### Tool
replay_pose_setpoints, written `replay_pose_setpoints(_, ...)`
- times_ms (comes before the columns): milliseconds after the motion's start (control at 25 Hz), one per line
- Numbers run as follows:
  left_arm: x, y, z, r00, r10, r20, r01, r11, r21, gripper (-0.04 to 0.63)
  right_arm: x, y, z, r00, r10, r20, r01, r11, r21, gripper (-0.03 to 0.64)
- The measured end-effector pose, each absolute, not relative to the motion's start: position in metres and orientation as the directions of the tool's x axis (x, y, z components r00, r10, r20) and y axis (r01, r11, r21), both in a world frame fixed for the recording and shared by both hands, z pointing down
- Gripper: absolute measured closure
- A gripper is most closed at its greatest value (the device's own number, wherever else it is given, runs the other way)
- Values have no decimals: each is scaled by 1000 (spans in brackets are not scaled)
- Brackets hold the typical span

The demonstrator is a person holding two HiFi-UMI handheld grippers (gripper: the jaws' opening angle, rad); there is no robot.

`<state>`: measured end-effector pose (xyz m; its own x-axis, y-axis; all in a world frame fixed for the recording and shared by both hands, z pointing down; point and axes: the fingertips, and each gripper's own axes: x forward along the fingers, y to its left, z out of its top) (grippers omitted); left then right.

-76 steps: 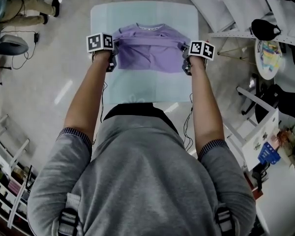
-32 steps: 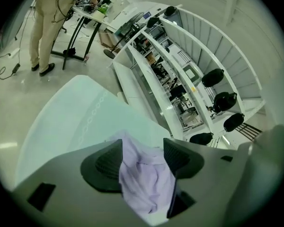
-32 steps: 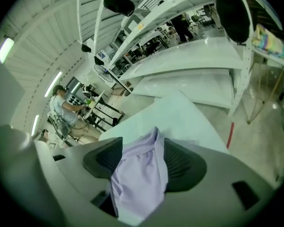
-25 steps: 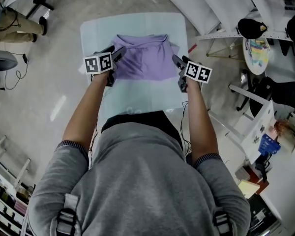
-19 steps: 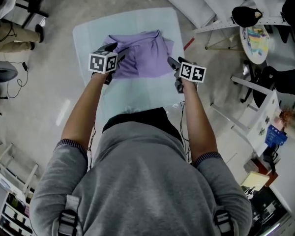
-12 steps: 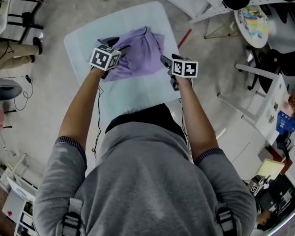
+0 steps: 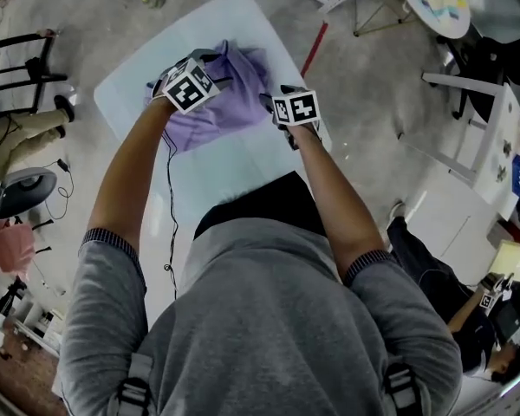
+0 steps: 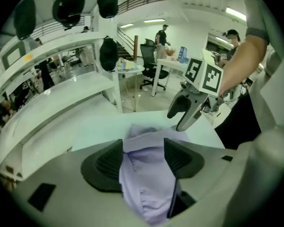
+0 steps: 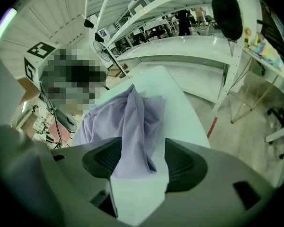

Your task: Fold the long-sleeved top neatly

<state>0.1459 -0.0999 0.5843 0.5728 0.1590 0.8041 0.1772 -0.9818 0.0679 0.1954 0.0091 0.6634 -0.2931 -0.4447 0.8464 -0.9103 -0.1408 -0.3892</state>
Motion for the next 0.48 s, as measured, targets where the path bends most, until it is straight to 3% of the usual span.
replay_pose_setpoints(160,163,-71,601,474,264,840,449,-893,28,296,190,13,680,-279,-416,865,-926,-121,-357,316)
replay_pose_setpoints(320,178,-53,621,325,322,889,704,-710,0,290,184,18,690,-284,-393,875,-931,-106,-350,316)
replay_pose_setpoints(480,189,-43,642,171,324,931,858,-514,21,278,179,23,699,-301,-375,877,-929,-93,-358,316)
